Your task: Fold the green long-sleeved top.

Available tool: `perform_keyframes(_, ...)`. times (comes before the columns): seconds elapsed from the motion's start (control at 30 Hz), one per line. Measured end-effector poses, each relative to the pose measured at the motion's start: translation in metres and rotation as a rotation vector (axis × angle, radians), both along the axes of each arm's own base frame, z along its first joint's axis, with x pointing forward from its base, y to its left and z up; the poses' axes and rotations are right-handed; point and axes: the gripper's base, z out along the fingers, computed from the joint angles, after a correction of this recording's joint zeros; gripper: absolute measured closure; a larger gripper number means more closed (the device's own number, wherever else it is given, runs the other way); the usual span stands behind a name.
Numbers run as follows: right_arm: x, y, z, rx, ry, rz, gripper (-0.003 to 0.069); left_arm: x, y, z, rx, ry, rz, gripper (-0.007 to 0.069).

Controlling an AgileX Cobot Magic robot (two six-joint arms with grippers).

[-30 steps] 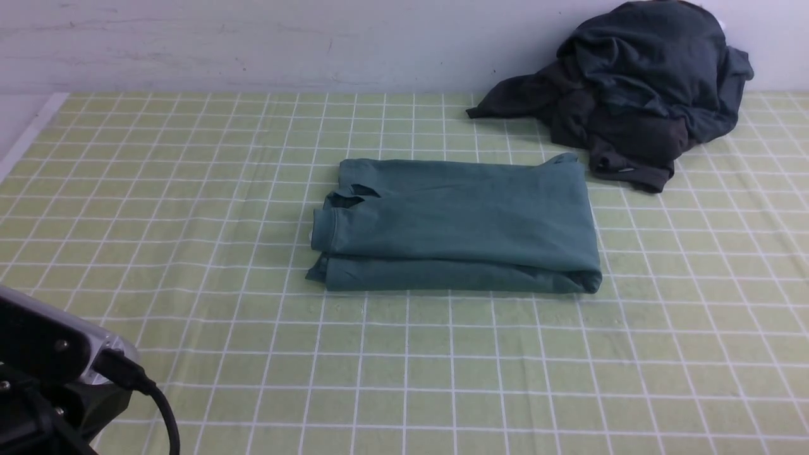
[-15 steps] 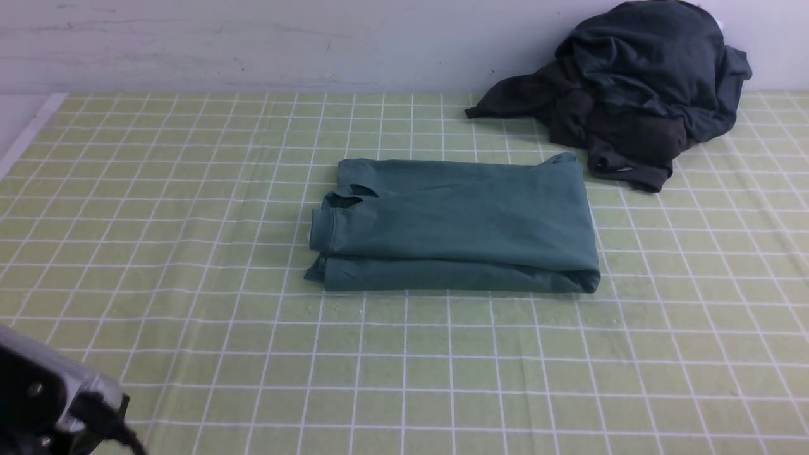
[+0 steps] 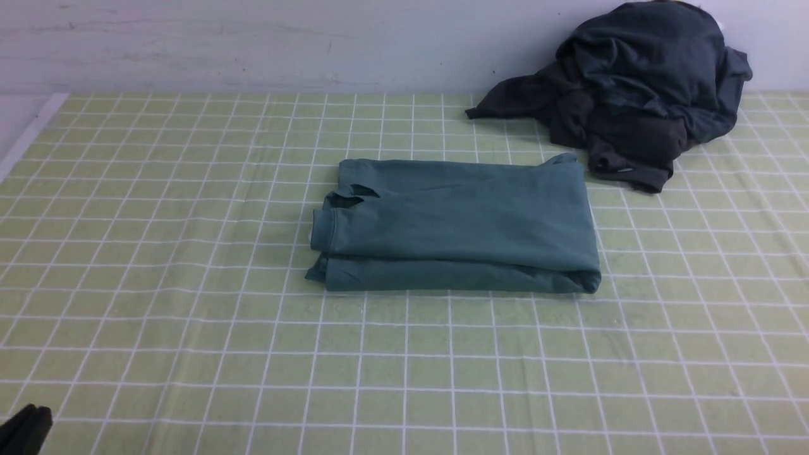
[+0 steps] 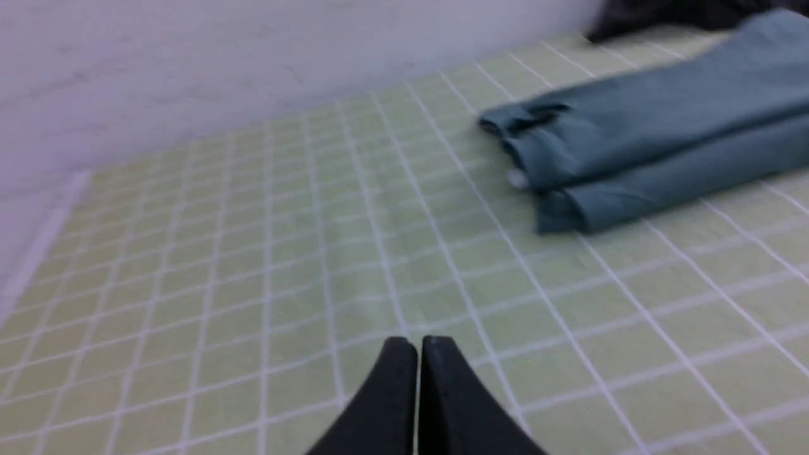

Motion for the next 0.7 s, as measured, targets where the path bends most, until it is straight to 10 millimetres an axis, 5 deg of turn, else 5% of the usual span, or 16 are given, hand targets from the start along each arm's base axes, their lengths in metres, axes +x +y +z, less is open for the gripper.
perform_keyframes(0.23, 0.0, 0.0, 0.0, -0.001, 0.001, 0.0, 0.0645, -0.002, 0.004, -0.02, -0.053, 0.17, 0.084, 0.0627)
perform_keyframes(0.7, 0.0, 0.0, 0.0, -0.001, 0.001, 0.0, 0.0645, -0.002, 0.005, -0.02, -0.094, 0.187, 0.103, 0.0627)
